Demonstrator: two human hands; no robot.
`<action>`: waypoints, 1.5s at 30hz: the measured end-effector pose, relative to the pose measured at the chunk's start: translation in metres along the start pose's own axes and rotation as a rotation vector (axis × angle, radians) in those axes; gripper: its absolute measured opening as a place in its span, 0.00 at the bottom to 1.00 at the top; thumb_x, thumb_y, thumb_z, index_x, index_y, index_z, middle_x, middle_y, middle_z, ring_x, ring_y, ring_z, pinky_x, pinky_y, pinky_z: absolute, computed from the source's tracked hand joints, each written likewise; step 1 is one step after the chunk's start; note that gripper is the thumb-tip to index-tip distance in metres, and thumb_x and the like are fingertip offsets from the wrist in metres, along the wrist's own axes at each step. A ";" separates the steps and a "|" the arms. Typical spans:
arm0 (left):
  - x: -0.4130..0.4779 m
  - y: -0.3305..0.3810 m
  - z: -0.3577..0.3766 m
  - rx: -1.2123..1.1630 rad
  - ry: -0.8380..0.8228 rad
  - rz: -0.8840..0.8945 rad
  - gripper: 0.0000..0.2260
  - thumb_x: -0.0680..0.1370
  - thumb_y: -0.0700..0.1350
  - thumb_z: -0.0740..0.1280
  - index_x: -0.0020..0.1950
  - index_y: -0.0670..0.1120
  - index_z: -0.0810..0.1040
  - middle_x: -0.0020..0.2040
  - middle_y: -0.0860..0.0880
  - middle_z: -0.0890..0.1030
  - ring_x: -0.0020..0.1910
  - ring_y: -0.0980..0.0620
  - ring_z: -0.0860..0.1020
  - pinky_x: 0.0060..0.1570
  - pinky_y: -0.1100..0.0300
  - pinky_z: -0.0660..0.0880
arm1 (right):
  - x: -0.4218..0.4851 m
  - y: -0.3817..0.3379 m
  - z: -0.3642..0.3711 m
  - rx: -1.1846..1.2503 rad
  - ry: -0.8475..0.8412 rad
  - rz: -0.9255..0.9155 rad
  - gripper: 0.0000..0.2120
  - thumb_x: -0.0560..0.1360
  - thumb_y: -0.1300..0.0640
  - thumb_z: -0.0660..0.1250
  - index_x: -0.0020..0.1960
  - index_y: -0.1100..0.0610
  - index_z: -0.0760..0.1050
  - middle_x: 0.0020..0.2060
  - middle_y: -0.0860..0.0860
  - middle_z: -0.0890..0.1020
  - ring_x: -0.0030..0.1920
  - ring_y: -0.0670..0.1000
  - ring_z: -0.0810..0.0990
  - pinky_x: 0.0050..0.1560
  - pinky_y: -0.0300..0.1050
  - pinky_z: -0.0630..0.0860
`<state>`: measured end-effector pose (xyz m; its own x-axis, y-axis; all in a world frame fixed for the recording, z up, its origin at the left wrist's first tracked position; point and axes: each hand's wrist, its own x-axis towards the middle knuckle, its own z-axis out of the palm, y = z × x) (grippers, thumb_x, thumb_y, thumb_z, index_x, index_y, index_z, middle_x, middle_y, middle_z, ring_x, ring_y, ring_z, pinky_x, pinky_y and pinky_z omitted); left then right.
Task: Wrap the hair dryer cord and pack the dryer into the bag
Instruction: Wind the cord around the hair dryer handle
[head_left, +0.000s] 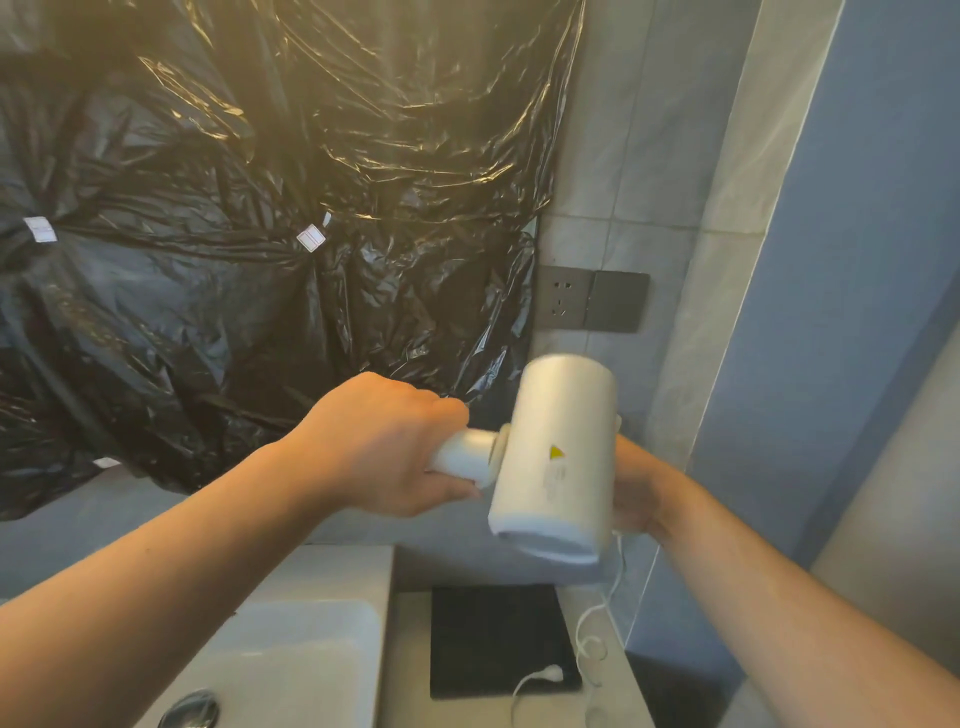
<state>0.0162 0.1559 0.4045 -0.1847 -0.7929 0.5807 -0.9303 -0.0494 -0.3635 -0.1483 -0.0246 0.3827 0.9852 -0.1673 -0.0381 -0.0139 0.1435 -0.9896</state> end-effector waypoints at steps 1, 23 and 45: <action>0.002 0.000 0.001 -0.009 0.010 -0.070 0.20 0.68 0.69 0.58 0.36 0.52 0.68 0.27 0.54 0.74 0.23 0.46 0.71 0.23 0.60 0.63 | 0.000 0.004 0.003 0.038 0.019 -0.040 0.21 0.79 0.61 0.56 0.38 0.52 0.85 0.33 0.48 0.84 0.34 0.44 0.83 0.34 0.37 0.78; 0.008 -0.014 0.041 0.207 -0.496 -0.521 0.19 0.74 0.67 0.62 0.44 0.51 0.72 0.32 0.54 0.73 0.30 0.51 0.73 0.33 0.57 0.69 | -0.018 -0.009 0.055 -1.479 0.299 -0.041 0.15 0.79 0.48 0.59 0.37 0.54 0.73 0.33 0.48 0.75 0.36 0.52 0.73 0.38 0.49 0.72; -0.002 0.009 0.018 -0.017 0.014 0.317 0.22 0.72 0.66 0.65 0.38 0.48 0.75 0.28 0.51 0.74 0.23 0.46 0.71 0.25 0.59 0.68 | -0.002 -0.046 0.014 -0.723 0.188 -0.029 0.08 0.69 0.64 0.74 0.33 0.56 0.79 0.24 0.48 0.78 0.25 0.45 0.75 0.27 0.36 0.71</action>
<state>0.0142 0.1467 0.3872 -0.4706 -0.7586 0.4506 -0.8308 0.2090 -0.5159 -0.1469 -0.0169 0.4300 0.9417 -0.3350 0.0301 -0.1617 -0.5296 -0.8327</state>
